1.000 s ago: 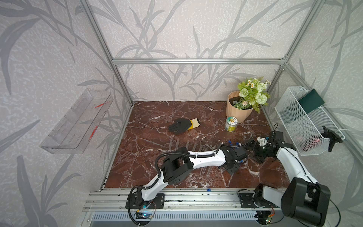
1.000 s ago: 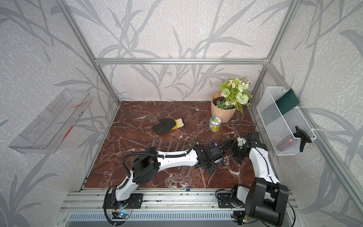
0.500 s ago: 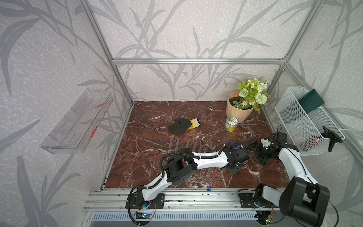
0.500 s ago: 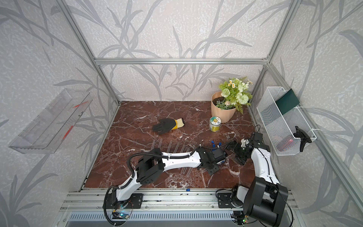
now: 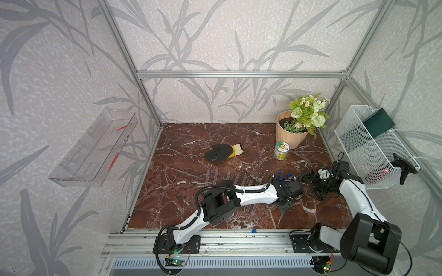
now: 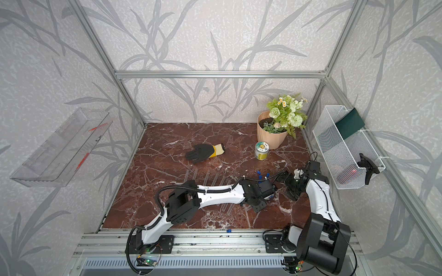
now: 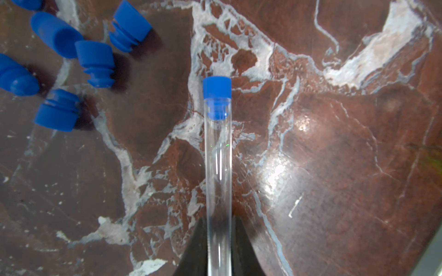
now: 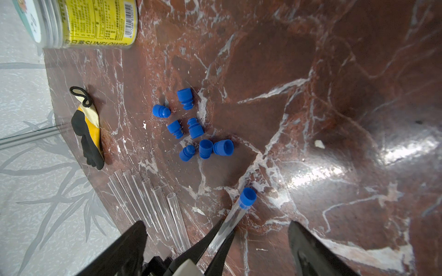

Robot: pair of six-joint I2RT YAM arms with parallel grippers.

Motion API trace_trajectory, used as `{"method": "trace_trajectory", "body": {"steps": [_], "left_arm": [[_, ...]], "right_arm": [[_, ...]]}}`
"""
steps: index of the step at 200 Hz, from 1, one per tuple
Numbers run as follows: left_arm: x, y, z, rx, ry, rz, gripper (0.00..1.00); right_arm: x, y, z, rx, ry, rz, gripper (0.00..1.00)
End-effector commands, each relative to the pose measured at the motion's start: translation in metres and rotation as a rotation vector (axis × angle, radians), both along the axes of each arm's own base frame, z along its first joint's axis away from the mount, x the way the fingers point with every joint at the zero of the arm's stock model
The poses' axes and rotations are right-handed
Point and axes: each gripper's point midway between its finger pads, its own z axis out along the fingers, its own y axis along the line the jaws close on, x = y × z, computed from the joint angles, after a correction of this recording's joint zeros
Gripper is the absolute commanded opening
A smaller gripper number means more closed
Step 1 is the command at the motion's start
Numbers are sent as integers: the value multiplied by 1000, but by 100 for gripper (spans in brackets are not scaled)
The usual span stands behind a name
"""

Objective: Remove stoppers from test tubes
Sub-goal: Pick up the test tube at the center of the board.

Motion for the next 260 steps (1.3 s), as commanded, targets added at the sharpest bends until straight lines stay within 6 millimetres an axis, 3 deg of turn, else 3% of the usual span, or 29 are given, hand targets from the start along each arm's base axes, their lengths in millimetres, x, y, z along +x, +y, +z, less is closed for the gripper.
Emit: {"method": "trace_trajectory", "body": {"steps": [1,45,134,167,209,260], "left_arm": [[-11,-1,-1,8,16,-60,10],[-15,4,2,11,32,-74,3],[-19,19,28,-33,71,-24,3],[-23,33,35,-77,130,41,3],[-8,53,58,-139,145,149,4],[20,77,92,-260,187,325,4]], "right_arm": [[9,-7,10,-26,-28,-7,92],[13,-8,14,-26,-49,-11,92],[19,-9,28,-44,-95,3,92],[16,-7,28,-44,-104,10,92],[23,3,33,-16,-146,29,92],[29,39,40,18,-229,138,91]]}}
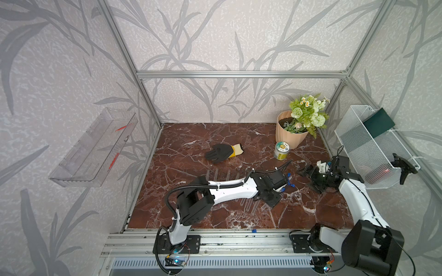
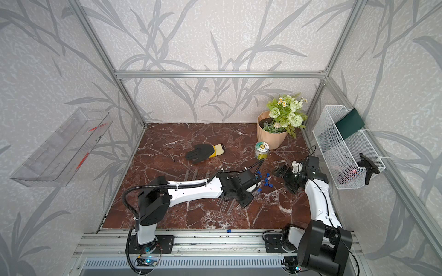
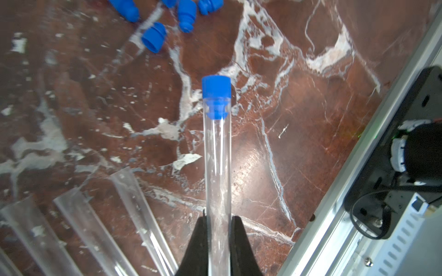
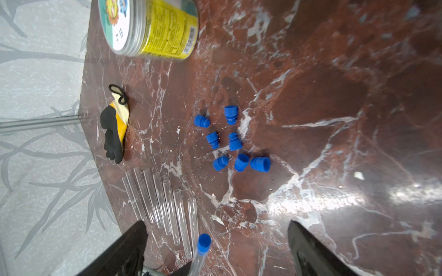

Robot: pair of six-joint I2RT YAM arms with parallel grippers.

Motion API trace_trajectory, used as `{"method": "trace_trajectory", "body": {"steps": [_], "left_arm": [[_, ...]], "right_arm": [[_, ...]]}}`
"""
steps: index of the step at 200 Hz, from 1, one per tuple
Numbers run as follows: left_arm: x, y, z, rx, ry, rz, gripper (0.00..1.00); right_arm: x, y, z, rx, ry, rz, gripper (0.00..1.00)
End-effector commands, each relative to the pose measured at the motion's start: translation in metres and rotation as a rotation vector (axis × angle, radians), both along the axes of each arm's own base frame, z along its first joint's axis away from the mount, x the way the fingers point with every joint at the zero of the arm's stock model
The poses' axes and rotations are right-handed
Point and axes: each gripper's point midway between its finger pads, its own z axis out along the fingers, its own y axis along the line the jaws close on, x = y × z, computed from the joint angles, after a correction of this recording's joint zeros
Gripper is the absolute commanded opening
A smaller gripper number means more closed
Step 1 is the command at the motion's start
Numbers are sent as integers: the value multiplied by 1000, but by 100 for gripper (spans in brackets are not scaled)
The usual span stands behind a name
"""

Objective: Remove stoppers from test tubes
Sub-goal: Pick up the test tube at the center of the board, then open the stopper on the test tube.

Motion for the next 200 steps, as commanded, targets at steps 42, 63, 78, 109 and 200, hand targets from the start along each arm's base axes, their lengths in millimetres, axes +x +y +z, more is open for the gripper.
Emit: {"method": "trace_trajectory", "body": {"steps": [42,63,78,109,200], "left_arm": [[23,35,33,-117,34,211,5],[25,42,36,-120,20,240,5],[26,45,38,-128,15,252,5],[28,47,44,-147,4,277,5],[30,46,54,-176,-18,275,6]], "right_arm": [[20,65,25,88,-165,206,87],[26,89,33,120,-209,276,83],[27,106,37,136,-233,322,79],[23,129,37,163,-247,375,71],[18,145,21,206,-205,375,48]]}}
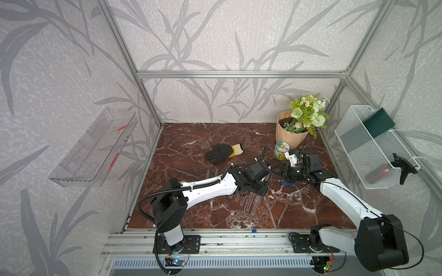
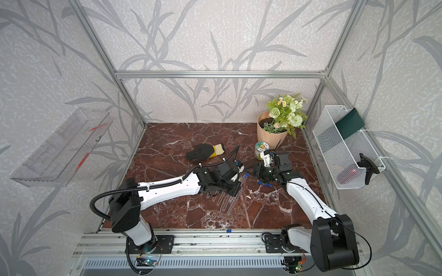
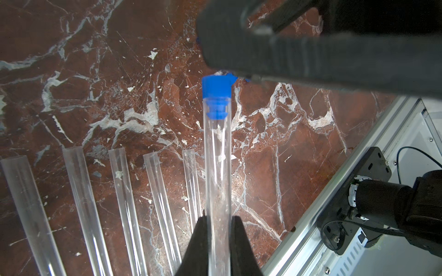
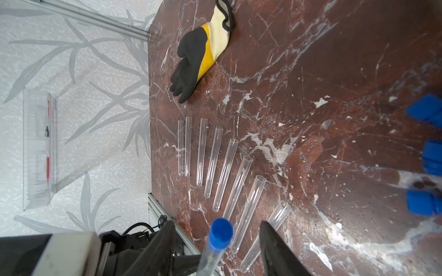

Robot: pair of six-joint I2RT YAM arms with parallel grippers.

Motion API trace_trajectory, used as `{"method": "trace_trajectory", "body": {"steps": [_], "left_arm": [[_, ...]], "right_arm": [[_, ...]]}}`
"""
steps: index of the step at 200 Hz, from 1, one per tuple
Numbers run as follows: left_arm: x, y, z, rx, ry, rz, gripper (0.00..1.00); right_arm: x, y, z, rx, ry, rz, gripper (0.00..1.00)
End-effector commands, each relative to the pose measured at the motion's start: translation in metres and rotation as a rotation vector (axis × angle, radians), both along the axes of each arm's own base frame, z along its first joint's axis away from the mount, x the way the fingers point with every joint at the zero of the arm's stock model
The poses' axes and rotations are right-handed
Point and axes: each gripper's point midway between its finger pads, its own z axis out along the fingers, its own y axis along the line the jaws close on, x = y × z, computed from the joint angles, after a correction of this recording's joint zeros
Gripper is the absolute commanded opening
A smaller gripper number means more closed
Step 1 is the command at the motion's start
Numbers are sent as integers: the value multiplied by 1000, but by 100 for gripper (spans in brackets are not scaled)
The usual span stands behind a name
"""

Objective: Remove stoppers from test tubes
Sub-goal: Open the stopper on the test tube.

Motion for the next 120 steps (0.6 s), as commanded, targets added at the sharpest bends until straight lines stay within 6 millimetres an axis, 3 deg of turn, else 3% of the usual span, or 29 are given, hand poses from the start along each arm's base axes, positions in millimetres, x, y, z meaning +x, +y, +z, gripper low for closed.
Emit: {"method": "trace_trajectory", "body": {"steps": [1,46,120], "left_arm": [[4,2,12,-25,-30,19,6],[5,-1,14,-30,-35,8,5],[9,-3,14,-32,-39,12,6]], "right_arm": [[1,5,-5,19,4,5,48],[3,11,-8,40,18,10,36],[3,14,-10,55,29,14,27]]}}
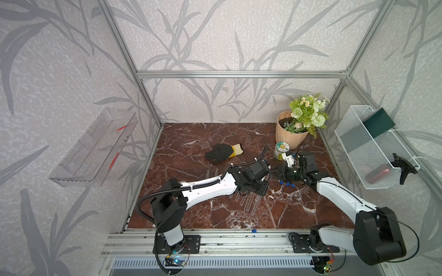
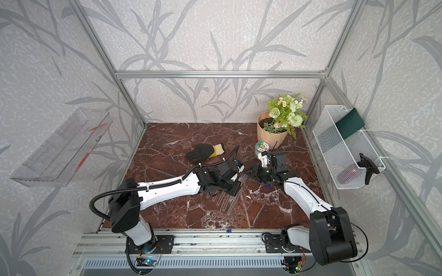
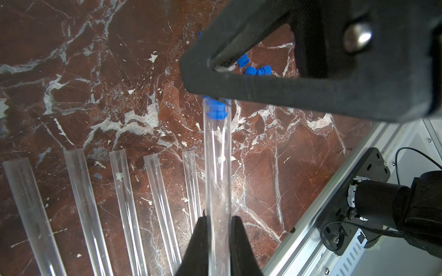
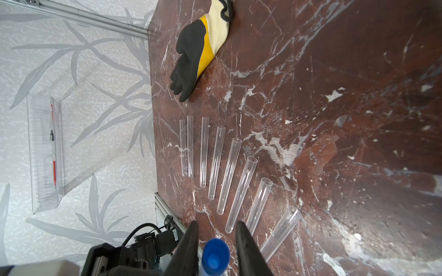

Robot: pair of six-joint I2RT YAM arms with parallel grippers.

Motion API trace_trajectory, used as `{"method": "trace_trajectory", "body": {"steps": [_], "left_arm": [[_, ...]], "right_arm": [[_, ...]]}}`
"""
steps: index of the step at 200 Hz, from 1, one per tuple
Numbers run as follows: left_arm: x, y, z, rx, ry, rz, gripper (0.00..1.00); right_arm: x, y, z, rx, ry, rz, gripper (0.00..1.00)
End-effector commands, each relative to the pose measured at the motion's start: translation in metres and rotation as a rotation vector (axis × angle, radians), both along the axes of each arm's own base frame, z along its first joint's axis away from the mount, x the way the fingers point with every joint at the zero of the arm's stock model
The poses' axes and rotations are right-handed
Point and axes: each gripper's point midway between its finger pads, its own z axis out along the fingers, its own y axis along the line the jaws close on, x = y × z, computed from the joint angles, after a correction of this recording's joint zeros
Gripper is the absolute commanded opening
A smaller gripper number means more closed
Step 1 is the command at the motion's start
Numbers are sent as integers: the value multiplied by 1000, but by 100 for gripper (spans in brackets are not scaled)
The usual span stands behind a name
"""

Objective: Remove stoppers from test tubes
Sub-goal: Open the stopper on the test tube.

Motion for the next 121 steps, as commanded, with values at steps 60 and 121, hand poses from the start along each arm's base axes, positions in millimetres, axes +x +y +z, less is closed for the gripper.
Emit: {"method": "trace_trajectory", "body": {"steps": [60,121], "left_arm": [[9,-5,12,-35,-34,17,6],[10,-6,12,-36,-31,18,5]], "right_arm": [[-5,4,-2,26,2,22,27],[-8,3,-4,20,7,23,23]]}}
